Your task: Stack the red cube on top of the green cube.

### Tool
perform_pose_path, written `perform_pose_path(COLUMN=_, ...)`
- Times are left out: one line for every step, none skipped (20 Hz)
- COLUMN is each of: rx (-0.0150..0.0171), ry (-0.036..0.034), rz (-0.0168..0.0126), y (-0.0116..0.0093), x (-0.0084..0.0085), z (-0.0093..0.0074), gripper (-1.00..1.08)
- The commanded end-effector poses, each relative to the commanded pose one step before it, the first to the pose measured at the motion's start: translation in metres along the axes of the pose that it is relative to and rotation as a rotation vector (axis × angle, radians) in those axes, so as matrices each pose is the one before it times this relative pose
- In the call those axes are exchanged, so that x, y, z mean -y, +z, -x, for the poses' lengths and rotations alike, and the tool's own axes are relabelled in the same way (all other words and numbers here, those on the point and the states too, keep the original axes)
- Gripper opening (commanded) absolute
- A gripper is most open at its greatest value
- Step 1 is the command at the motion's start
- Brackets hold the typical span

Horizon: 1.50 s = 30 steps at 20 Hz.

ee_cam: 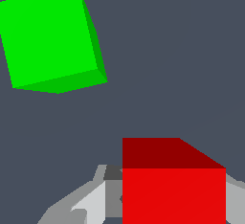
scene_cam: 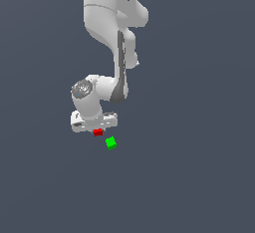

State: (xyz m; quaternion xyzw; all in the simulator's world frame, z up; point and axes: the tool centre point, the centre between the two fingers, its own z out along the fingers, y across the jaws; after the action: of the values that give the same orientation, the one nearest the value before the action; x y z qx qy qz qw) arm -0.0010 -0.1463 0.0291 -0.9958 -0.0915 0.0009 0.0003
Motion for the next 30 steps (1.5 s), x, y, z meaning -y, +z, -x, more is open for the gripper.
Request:
perform_pose_path(rx=-0.00173, ry=-0.00003, rz=0.00076, y=-0.01041, x=-0.00011, z=-0.00029, gripper=-1.00)
perform_pose_path(rx=0.00000, ry=0.00000, rz=0.00000, y=-0.00533, x=0.00006, z=0.00012, gripper=-1.00)
perform_pose_path(rx=0.00000, ry=0.00000, rz=0.00000, y=-0.00603, x=0.00006, z=0.00012, gripper=-1.00)
perform_pose_path(rx=0.00000, ry=0.00000, rz=0.00000, y=-0.00675, x=0.00005, z=0.00012, gripper=-1.00)
perform_pose_path(rx=0.00000, ry=0.00000, rz=0.00000, y=-0.00748, x=0.00005, z=0.00012, gripper=-1.00)
perform_pose_path(rx=0.00000, ry=0.00000, rz=0.00000, y=-0.00779, x=0.00005, z=0.00011, gripper=-1.00)
perform_pose_path(rx=0.00000, ry=0.00000, rz=0.00000, y=-0.00727, x=0.00004, z=0.00009, gripper=-1.00)
perform_pose_path(rx=0.00000, ry=0.00000, rz=0.00000, y=-0.00672, x=0.00003, z=0.00006, gripper=-1.00)
perform_pose_path(rx=0.00000, ry=0.00000, rz=0.00000, y=-0.00614, x=0.00001, z=0.00003, gripper=-1.00)
perform_pose_path(rx=0.00000, ry=0.00000, rz=0.00000, y=-0.00556, x=-0.00001, z=-0.00001, gripper=-1.00)
perform_pose_path(rx=0.00000, ry=0.00000, rz=0.00000, y=-0.00496, x=-0.00003, z=-0.00006, gripper=-1.00)
perform_pose_path(rx=0.00000, ry=0.00000, rz=0.00000, y=-0.00436, x=-0.00005, z=-0.00011, gripper=-1.00)
perform_pose_path(rx=0.00000, ry=0.00000, rz=0.00000, y=-0.00373, x=-0.00008, z=-0.00015, gripper=-1.00)
perform_pose_path(rx=0.00000, ry=0.00000, rz=0.00000, y=-0.00308, x=-0.00009, z=-0.00019, gripper=-1.00)
perform_pose_path(rx=0.00000, ry=0.00000, rz=0.00000, y=-0.00239, x=-0.00010, z=-0.00021, gripper=-1.00)
perform_pose_path(rx=0.00000, ry=0.00000, rz=0.00000, y=-0.00166, x=-0.00009, z=-0.00019, gripper=-1.00)
perform_pose_path(rx=0.00000, ry=0.00000, rz=0.00000, y=-0.00097, x=-0.00006, z=-0.00013, gripper=-1.00)
perform_pose_path(rx=0.00000, ry=0.00000, rz=0.00000, y=-0.00031, x=-0.00002, z=-0.00005, gripper=-1.00)
perform_pose_path(rx=-0.00089, ry=0.00009, rz=0.00040, y=0.00158, x=-0.00008, z=-0.00008, gripper=-1.00)
perform_pose_path(rx=0.00000, ry=0.00000, rz=0.00000, y=0.00019, x=0.00020, z=-0.00025, gripper=-1.00)
perform_pose_path(rx=0.00000, ry=0.00000, rz=0.00000, y=0.00058, x=0.00059, z=-0.00073, gripper=-1.00)
perform_pose_path(rx=0.00000, ry=0.00000, rz=0.00000, y=0.00096, x=0.00099, z=-0.00122, gripper=-1.00)
perform_pose_path(rx=0.00000, ry=0.00000, rz=0.00000, y=0.00135, x=0.00138, z=-0.00170, gripper=-1.00)
perform_pose_path(rx=0.00000, ry=0.00000, rz=0.00000, y=0.00172, x=0.00176, z=-0.00218, gripper=-1.00)
perform_pose_path(rx=0.00000, ry=0.00000, rz=0.00000, y=0.00209, x=0.00214, z=-0.00265, gripper=-1.00)
perform_pose_path(rx=0.00000, ry=0.00000, rz=0.00000, y=0.00245, x=0.00250, z=-0.00311, gripper=-1.00)
perform_pose_path(rx=0.00000, ry=0.00000, rz=0.00000, y=0.00279, x=0.00284, z=-0.00355, gripper=-1.00)
perform_pose_path(rx=0.00000, ry=0.00000, rz=0.00000, y=0.00310, x=0.00315, z=-0.00396, gripper=-1.00)
perform_pose_path(rx=0.00014, ry=0.00022, rz=-0.00064, y=0.00362, x=0.00322, z=-0.00429, gripper=-1.00)
perform_pose_path(rx=0.00000, ry=0.00000, rz=0.00000, y=0.00362, x=0.00365, z=-0.00467, gripper=-1.00)
